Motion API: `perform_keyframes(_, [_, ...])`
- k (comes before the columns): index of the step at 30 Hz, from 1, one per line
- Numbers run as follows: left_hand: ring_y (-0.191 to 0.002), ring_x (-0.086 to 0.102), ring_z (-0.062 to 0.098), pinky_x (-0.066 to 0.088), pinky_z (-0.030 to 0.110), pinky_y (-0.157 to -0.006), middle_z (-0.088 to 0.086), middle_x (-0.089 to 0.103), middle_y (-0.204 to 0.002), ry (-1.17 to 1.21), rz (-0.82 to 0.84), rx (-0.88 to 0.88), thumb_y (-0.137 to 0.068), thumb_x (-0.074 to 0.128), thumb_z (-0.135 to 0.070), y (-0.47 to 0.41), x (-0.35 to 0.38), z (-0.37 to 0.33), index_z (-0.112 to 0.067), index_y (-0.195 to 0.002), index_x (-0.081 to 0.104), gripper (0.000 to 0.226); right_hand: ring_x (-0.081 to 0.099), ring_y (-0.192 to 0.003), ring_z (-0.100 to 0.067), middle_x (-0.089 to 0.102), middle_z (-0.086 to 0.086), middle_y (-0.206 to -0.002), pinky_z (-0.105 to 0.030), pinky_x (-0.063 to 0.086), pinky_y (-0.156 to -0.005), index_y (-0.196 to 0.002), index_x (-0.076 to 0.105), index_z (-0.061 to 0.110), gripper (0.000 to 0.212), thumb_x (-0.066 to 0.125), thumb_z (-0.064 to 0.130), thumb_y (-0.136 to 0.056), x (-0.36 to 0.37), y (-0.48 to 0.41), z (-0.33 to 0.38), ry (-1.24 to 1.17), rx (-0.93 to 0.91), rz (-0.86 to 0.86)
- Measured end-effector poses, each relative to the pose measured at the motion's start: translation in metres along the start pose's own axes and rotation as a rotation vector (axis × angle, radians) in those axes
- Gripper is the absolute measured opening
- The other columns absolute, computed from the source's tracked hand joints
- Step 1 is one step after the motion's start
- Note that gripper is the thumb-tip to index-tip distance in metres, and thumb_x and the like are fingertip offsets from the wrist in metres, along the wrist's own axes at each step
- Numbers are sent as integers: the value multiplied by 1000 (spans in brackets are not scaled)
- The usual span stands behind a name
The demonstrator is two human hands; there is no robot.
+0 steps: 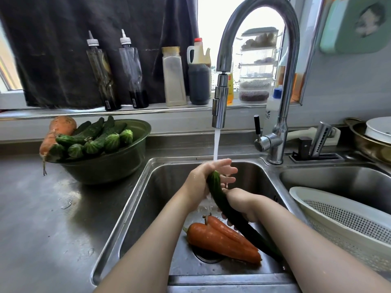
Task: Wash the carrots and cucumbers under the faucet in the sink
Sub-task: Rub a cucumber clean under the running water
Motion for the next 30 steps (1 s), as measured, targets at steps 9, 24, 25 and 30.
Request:
perform_keyframes(9, [-145,42,33,18,55,-125,6,64,-142,369,-161,-242,-98,23,-56,-27,-30,19,-21,-149,53,70,53,-51,-24,57,-10,-64,-34,51,-64,-76,57,12,67,28,66,-103,-6,-16,-4,-129,52,41])
perform_keyframes(24, [-130,56,42,44,56,-105,24,51,-150,731,-56,-298,-89,12,-87,-33,2,29,-13,-164,17,105,46,-47,-20,52,-9,-60,-24,42,-52,-83,58,11,68,22,64,-104,-10,-27,-3,-354,37,-95])
perform_keyframes(25, [-136,51,42,39,58,-113,24,46,-155,727,-69,-297,-89,14,-87,-35,-2,30,-13,-164,14,105,45,-48,-20,52,-8,-59,-25,41,-53,-78,58,10,71,21,65,-104,-10,-26,-2,-384,33,-100])
perform_keyframes(30, [-97,64,27,49,41,-89,13,68,-110,194,-7,-214,-101,32,-58,-31,-4,21,-3,-137,57,71,49,-49,-21,55,-5,-57,-27,43,-53,-82,65,13,76,26,74,-100,-9,-20,5,-424,-44,-62])
Point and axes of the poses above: each hand's wrist, its own y-axis away from the middle knuckle, its own x-axis out of the palm, z = x × y, the point moved 1 cm from there along -y, towards the middle knuckle
